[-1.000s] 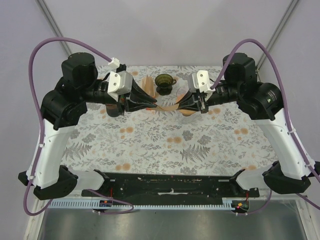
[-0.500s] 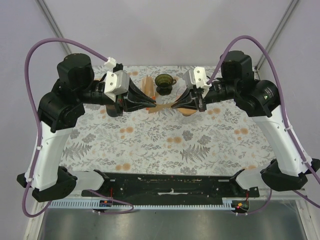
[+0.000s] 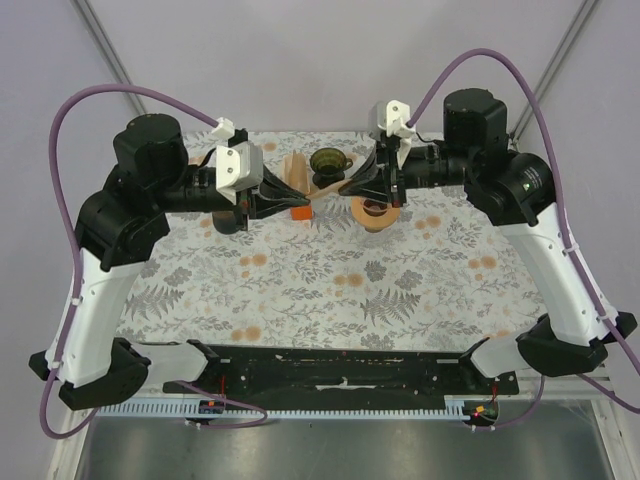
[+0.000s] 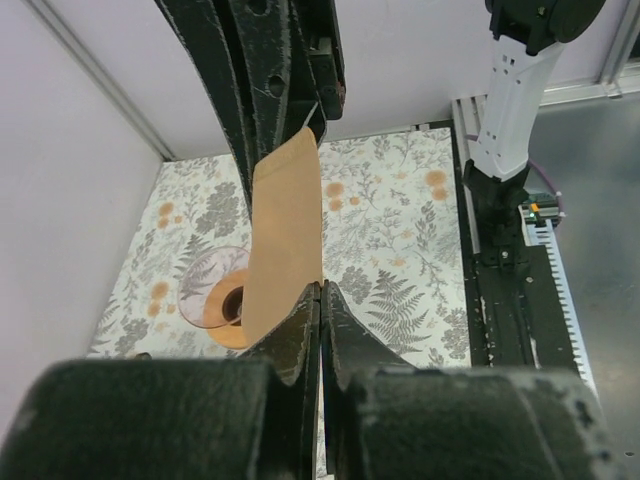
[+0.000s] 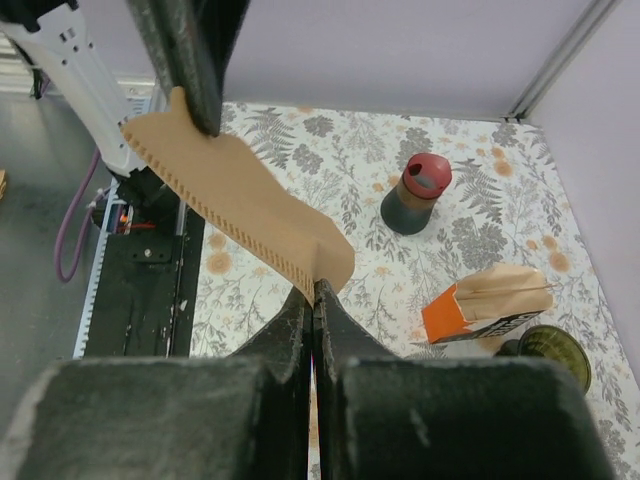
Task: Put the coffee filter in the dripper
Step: Place the coffee filter in the coffee dripper.
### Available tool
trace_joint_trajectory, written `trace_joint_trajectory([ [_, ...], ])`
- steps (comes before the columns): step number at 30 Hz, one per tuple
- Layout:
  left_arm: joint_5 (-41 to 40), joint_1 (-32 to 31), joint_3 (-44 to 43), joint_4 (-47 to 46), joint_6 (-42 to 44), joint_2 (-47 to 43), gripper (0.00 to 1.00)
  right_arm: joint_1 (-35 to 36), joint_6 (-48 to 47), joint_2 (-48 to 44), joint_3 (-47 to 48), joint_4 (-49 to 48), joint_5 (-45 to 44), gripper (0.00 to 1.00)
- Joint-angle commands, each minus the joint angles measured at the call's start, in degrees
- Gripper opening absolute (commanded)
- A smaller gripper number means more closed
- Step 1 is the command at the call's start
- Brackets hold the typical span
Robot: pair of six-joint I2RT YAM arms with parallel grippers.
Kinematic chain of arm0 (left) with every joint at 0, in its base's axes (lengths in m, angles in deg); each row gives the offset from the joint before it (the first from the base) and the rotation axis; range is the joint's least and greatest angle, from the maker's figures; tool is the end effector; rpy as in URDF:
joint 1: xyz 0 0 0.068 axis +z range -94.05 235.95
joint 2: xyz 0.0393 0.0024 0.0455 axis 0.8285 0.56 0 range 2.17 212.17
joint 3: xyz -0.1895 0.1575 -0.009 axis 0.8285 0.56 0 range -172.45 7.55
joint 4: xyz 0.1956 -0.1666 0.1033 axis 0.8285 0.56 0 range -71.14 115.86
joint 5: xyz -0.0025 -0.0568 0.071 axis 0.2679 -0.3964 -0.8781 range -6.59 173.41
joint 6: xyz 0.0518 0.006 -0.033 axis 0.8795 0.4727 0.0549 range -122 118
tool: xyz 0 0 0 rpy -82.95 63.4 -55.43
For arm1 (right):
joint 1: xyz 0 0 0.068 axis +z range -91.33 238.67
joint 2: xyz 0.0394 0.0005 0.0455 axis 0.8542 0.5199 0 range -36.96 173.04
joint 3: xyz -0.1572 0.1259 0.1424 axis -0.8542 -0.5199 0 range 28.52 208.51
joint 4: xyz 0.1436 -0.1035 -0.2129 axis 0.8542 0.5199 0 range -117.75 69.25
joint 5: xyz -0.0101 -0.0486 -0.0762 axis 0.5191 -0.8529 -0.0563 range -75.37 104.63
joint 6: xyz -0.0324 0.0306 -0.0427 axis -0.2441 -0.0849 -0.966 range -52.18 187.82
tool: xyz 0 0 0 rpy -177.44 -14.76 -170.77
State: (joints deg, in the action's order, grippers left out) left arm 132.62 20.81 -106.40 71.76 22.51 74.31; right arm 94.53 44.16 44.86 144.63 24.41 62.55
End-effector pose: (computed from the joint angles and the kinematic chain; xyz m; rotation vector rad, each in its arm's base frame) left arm 0.1472 -0.1467 0.5378 1.3723 1.1322 -0.8861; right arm 0.1975 0.1854 0.5125 -1.3884 1.2638 0.9275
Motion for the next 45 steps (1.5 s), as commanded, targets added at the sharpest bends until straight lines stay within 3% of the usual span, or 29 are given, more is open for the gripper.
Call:
trace_joint_trajectory([
  [1, -4.2, -0.6, 0.2, -2.5, 3.8, -1.9, 0.02, -0.2, 12.2, 1.5, 4.0, -6.8, -4.7, 0.0],
  [5, -6.6, -0.8, 0.7, -2.6, 5.5, -2.1, 0.02, -0.2, 18.2, 1.5, 3.0, -10.4, -5.4, 0.0],
  [10, -6.1, -0.9, 0.8, -2.8, 5.4, -2.1, 0.02, -0.2, 18.4, -0.1, -0.3, -12.8, -6.7, 0.0],
  [12, -8.5, -0.9, 0.9, -5.1, 1.0, -2.0, 0.02, -0.2, 16.7, -1.0, -1.9, -13.6, -8.3, 0.0],
  [15, -20.9, -0.9, 2.2, -13.1, -9.5, -2.6, 0.02, 0.4, 13.2, -5.0, -8.6, -19.7, -17.3, 0.0],
  [18, -31.3, -0.9, 4.6, -20.3, -17.7, -3.6, 0.28, 4.3, 4.4, -11.7, -19.7, -32.9, -38.1, 0.0],
  [21, -30.9, -0.7, 5.8, -23.5, -26.4, -3.4, 0.41, 10.5, -9.6, -16.2, -31.7, -53.3, -55.0, 0.0],
  [25, -28.7, -0.4, 6.5, -28.5, -37.8, -2.9, 0.56, 15.1, -21.6, -15.5, -36.1, -69.3, -66.6, 0.0],
  [29, -28.4, 0.2, 5.2, -30.5, -43.6, -1.6, 0.83, 19.9, -39.0, -12.8, -40.3, -85.1, -71.8, 0.0],
  [35, -30.2, 0.9, 3.4, -32.8, -48.8, 0.1, 0.87, 24.0, -57.3, -7.4, -41.8, -99.6, -77.0, 0.0],
  [39, -27.9, 1.0, 3.1, -34.8, -49.9, 1.3, 0.88, 25.1, -59.6, -6.6, -42.9, -103.8, -76.4, 0.0],
  [43, -31.9, 1.2, 3.6, -32.7, -50.8, 2.3, 0.89, 27.0, -63.2, -6.0, -43.0, -106.7, -76.3, 0.0],
  [45, -31.0, 1.3, 4.8, -33.4, -50.8, 2.2, 0.84, 27.4, -63.4, -6.1, -43.0, -106.1, -76.1, 0.0],
])
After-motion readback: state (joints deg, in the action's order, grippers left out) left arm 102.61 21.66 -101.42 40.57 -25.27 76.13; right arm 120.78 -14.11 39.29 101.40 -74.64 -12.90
